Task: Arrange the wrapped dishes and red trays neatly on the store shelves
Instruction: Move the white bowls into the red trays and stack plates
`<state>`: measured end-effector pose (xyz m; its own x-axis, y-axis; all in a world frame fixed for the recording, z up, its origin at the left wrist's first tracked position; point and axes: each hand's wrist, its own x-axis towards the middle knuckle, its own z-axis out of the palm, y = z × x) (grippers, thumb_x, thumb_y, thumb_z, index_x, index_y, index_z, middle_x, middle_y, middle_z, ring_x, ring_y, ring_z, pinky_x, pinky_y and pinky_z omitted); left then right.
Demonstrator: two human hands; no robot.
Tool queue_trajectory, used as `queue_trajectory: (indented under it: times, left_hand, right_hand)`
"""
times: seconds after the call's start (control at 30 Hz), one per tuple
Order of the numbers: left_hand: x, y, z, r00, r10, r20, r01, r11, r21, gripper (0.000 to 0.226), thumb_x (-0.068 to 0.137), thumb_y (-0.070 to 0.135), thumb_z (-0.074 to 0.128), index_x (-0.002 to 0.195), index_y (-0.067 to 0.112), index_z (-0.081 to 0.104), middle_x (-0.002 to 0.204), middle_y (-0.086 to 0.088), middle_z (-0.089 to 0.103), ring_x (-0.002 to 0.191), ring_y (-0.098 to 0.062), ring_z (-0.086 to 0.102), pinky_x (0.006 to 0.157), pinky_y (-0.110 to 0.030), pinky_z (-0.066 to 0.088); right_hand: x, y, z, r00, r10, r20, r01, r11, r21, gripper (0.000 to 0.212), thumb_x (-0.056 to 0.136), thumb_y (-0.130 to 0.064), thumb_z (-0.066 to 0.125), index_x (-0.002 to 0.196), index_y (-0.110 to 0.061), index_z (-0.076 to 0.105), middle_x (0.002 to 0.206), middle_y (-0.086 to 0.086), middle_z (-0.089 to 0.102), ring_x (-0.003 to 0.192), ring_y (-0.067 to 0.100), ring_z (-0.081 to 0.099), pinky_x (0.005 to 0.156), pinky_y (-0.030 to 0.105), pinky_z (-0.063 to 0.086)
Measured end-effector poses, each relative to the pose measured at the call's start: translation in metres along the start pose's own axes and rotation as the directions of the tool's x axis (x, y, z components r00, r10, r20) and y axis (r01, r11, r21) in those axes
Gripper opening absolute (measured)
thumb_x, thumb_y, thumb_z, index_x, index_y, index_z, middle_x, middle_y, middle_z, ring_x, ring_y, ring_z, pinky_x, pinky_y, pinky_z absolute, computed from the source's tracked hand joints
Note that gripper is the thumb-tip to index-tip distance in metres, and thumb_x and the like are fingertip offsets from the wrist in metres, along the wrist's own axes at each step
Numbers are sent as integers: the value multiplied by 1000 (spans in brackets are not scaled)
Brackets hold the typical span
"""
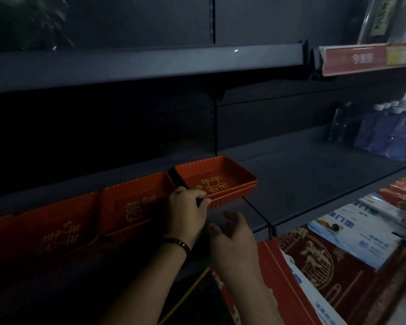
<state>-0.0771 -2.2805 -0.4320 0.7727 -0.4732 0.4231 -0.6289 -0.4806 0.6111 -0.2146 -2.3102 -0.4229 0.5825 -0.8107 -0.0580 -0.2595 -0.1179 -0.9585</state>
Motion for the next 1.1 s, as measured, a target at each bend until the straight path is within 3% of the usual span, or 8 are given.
queue_trajectory:
  times: [0.17, 0.27, 0.4, 0.5, 0.63, 0.83, 0.93, 1.1]
  left_hand:
    - [-1, -3, -4, 997, 34, 63, -39, 995, 90, 18, 99, 15, 73, 116, 12, 79, 133, -2, 52, 122, -18, 58, 105, -27, 50]
    - [-2, -5, -14, 992, 66, 107, -77, 991, 107, 23, 100, 12, 70, 122, 13, 77, 135, -2, 56, 124, -19, 60, 108, -36, 55]
    - [-16, -13, -46, 967, 192, 168, -212, 971, 113, 19, 100, 17, 72, 117, 21, 79, 124, 5, 62, 111, -12, 63, 95, -31, 59]
    - [-35, -26, -84, 951, 235, 203, -272, 946, 177, 15, 100, 25, 71, 113, 28, 78, 117, 13, 64, 102, -5, 62, 82, -25, 58]
    - [-71, -49, -144, 930, 230, 285, -306, 916, 258, 15, 102, 35, 68, 114, 35, 76, 115, 20, 63, 96, 4, 54, 73, -10, 42]
    - [-137, -99, -247, 953, 79, 294, -195, 900, 390, 18, 103, 44, 62, 117, 40, 73, 112, 21, 61, 102, -1, 61, 82, -23, 53]
    - [-173, -127, -301, 975, -14, 222, -94, 880, 466, 19, 102, 51, 59, 117, 45, 70, 110, 23, 61, 100, -1, 62, 86, -29, 56]
    - [-230, -172, -380, 989, -139, 60, 81, 822, 563, 31, 87, 63, 49, 110, 52, 67, 102, 26, 73, 91, -1, 71, 81, -31, 61]
  right_hand:
    - [-4, 0, -7, 994, -109, 11, 109, 977, -184, 52, 102, -26, 61, 151, -25, 43, 148, -1, 44, 130, 17, 50, 97, 25, 43]
    - [-8, 0, -10, 987, -162, 22, 162, 956, -243, 56, 100, -18, 60, 153, -24, 41, 149, -1, 44, 123, 13, 49, 93, 22, 37]
    - [-17, -6, -6, 966, -253, 59, 257, 897, -359, 66, 91, -4, 61, 151, -26, 44, 144, 0, 45, 125, 18, 51, 92, 24, 42]
    - [-25, -7, 5, 945, -316, 88, 325, 865, -382, 57, 89, -4, 62, 142, -24, 53, 130, 2, 53, 117, 25, 56, 90, 33, 49]
    - [-45, -15, 24, 908, -378, 179, 418, 805, -420, 63, 88, -7, 65, 146, -28, 52, 133, 3, 54, 120, 28, 56, 94, 42, 53]
    - [-87, -26, 80, 820, -423, 386, 570, 666, -481, 60, 84, -14, 63, 140, -32, 53, 125, 0, 55, 112, 29, 57, 91, 47, 55]
    - [-120, -36, 110, 736, -477, 480, 673, 589, -448, 55, 90, -20, 63, 141, -36, 50, 123, -1, 57, 113, 25, 56, 93, 43, 55]
    - [-185, -58, 160, 594, -517, 617, 799, 467, -377, 51, 97, -33, 62, 146, -39, 48, 138, -6, 54, 129, 21, 50, 101, 38, 52]
